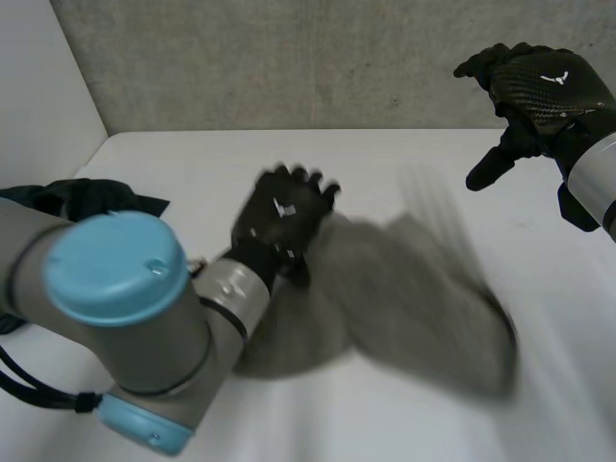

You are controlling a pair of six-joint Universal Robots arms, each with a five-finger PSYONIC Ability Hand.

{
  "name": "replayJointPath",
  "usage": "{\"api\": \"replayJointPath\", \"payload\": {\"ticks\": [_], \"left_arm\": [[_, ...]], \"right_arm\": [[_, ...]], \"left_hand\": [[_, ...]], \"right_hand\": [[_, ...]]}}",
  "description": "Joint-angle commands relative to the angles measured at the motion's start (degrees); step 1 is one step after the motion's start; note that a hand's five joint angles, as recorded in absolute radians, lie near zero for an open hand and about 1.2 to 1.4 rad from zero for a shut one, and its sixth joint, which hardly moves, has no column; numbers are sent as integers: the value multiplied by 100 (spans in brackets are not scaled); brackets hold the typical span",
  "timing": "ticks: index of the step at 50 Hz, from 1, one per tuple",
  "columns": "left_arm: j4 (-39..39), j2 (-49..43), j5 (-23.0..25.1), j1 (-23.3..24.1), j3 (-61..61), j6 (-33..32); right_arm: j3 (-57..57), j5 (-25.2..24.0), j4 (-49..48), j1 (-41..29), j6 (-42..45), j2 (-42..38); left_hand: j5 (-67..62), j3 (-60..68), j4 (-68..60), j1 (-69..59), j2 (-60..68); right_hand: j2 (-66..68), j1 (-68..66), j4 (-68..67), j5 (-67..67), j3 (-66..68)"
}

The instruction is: Fold the laundry.

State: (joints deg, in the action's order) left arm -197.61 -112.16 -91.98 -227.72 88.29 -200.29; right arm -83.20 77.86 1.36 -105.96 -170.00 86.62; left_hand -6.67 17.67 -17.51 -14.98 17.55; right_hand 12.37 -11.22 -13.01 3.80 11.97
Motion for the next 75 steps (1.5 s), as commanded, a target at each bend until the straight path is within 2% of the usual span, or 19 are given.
{"api": "replayJointPath", "payload": {"ticks": [1, 5, 10, 16, 22, 27, 31, 35, 38, 44, 45, 46, 49, 50, 52, 57, 64, 68, 75], "left_arm": [[512, -79, -40, -272, -136, -413], [521, 237, -49, -676, -110, -362], [583, 361, -49, -730, -84, -116], [1511, 300, -119, -730, -13, 463], [2173, 177, -233, -791, 65, 1114], [1946, 255, -707, -1098, 443, 1528], [1674, 500, -760, -1327, 864, 1590], [1506, 808, -752, -1381, 1181, 1590], [1444, 950, -752, -1398, 1322, 1599], [1304, 1275, -725, -1547, 1604, 1590], [1295, 1284, -725, -1556, 1613, 1581], [1286, 1293, -725, -1574, 1621, 1581], [1268, 1302, -725, -1592, 1621, 1581], [1260, 1302, -717, -1600, 1613, 1581], [1251, 1302, -717, -1600, 1604, 1581], [1146, 1302, -682, -1583, 1569, 1581], [917, 1135, -58, -1548, 1349, 1564], [908, 758, 450, -1530, 1043, 1599], [890, 177, 813, -1486, 594, 1695]], "right_arm": [[14, -61, 5, 58, 2, -23], [76, -78, 58, 14, 20, -84], [242, -113, 557, 5, 195, -242], [348, -236, 1646, -30, 1651, -1005], [146, -394, 1509, -179, 2323, -1341], [154, -964, 894, -451, 2270, -1718], [574, -1395, 858, -635, 2095, -2218], [1313, -1449, 1182, -926, 1901, -3001], [1892, -1449, 1830, -1119, 1944, -3553], [2562, -1449, 2711, -1278, 2129, -4241], [2607, -1449, 2756, -1286, 2129, -4285], [2659, -1441, 2747, -1304, 2095, -4338], [2695, -1379, 2686, -1304, 2077, -4365], [2704, -1344, 2625, -1304, 2077, -4365], [2721, -1300, 2537, -1304, 2077, -4339], [2590, -1151, 1722, -1251, 1744, -3743], [2212, -1142, 1402, -1225, 1339, -2266], [1931, -1168, 1403, -1260, 1338, -2019], [1430, -1142, 1394, -1260, 1426, -1675]], "left_hand": [[175, -274, 259, 6, -263], [158, -257, 242, -11, -246], [125, -224, 209, -44, -212], [-93, -6, -9, -262, 6], [-413, 314, -329, -583, 326], [-615, 516, -531, -784, 527], [-666, 567, -582, -835, 578], [-649, 550, -565, -818, 562], [-599, 500, -515, -768, 511], [-548, 449, -464, -717, 461], [-548, 449, -464, -717, 461], [-548, 449, -464, -717, 461], [-515, 416, -431, -684, 427], [-498, 399, -414, -667, 410], [-431, 332, -347, -600, 343], [-296, 197, -212, -465, 208], [-229, 130, -145, -398, 142], [-11, -88, 73, -180, -77], [91, -190, 175, -78, -178]], "right_hand": [[-237, 122, 301, -380, -197], [-237, 122, 301, -380, -197], [-237, 122, 301, -380, -197], [-237, 122, 301, -380, -197], [-237, 122, 301, -380, -197], [-237, 122, 301, -380, -197], [-237, 122, 301, -380, -197], [-237, 122, 301, -380, -197], [-237, 122, 301, -380, -197], [-237, 122, 301, -380, -197], [86, -201, -22, -57, 126], [1056, -1172, -993, 913, 1097], [2491, -2606, -2427, 2348, 2532], [4611, -4726, -4547, 4468, 4652], [6754, -6869, -6690, 6611, 6795], [6763, -6878, -6699, 6620, 6803], [6763, -6878, -6699, 6620, 6803], [6763, -6878, -6699, 6620, 6803], [6763, -6878, -6699, 6620, 6803]]}}
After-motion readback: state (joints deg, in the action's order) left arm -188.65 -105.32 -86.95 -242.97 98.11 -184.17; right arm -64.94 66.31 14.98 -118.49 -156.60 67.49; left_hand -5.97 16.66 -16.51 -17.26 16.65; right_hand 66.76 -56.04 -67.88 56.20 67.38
